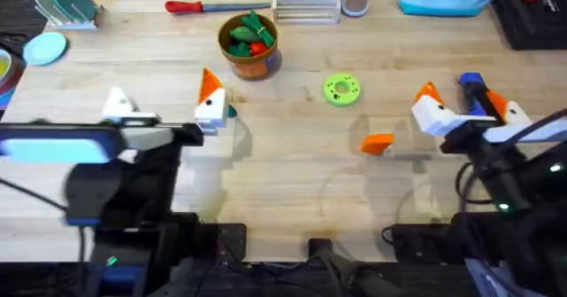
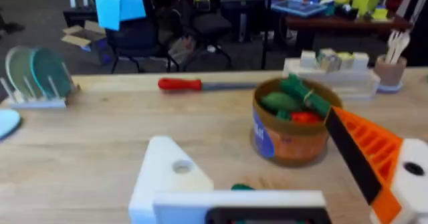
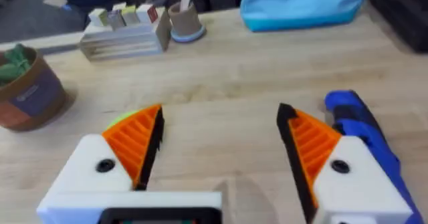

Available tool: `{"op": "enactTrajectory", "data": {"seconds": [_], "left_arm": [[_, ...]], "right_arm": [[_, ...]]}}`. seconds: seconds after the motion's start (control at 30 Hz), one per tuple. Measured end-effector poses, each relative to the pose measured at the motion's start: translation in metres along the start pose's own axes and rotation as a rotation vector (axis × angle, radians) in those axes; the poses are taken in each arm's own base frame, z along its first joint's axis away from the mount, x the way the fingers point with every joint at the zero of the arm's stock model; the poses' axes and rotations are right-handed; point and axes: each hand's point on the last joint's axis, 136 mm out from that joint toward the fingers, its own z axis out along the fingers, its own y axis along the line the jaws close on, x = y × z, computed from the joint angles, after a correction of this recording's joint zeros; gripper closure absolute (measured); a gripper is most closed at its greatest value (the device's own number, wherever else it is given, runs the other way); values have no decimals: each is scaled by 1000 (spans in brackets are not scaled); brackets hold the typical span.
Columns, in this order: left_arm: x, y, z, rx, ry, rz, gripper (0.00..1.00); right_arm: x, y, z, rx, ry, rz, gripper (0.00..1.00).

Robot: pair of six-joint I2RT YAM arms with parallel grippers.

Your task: Pick up the gripper from the table and insert it into the empty holder that is missing its gripper. Then pick up a screw, insert it into the mounting hole, and use the screwdriver to tighten it. Finally, clean up the table by picking up the vegetable and placing it into the bucket.

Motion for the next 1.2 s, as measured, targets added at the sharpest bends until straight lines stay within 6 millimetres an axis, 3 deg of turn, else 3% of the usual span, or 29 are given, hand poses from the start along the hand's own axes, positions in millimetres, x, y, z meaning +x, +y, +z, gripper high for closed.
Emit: {"op": "enactTrajectory", "data": {"seconds": [0.07,0.23,0.33,0.47,0.63,0.93,1.2], "left_arm": [[-20,0,-7,-1,-1,0,8],[-54,1,-27,-6,132,-1,8],[-58,3,-35,-21,301,-23,9],[-57,4,-36,-43,539,-57,8],[-60,2,-14,-45,712,-80,7],[-13,-23,15,53,959,-198,8],[47,-24,32,-137,1184,-418,7]], "right_arm": [[-9,2,-7,8,51,12,10],[-60,10,-25,16,131,-78,10],[-88,15,-29,16,205,-161,10],[-110,18,-24,12,302,-238,10],[-126,21,-5,6,341,-284,10],[-128,21,12,2,340,-306,10],[-128,21,19,-4,344,-340,10]]}}
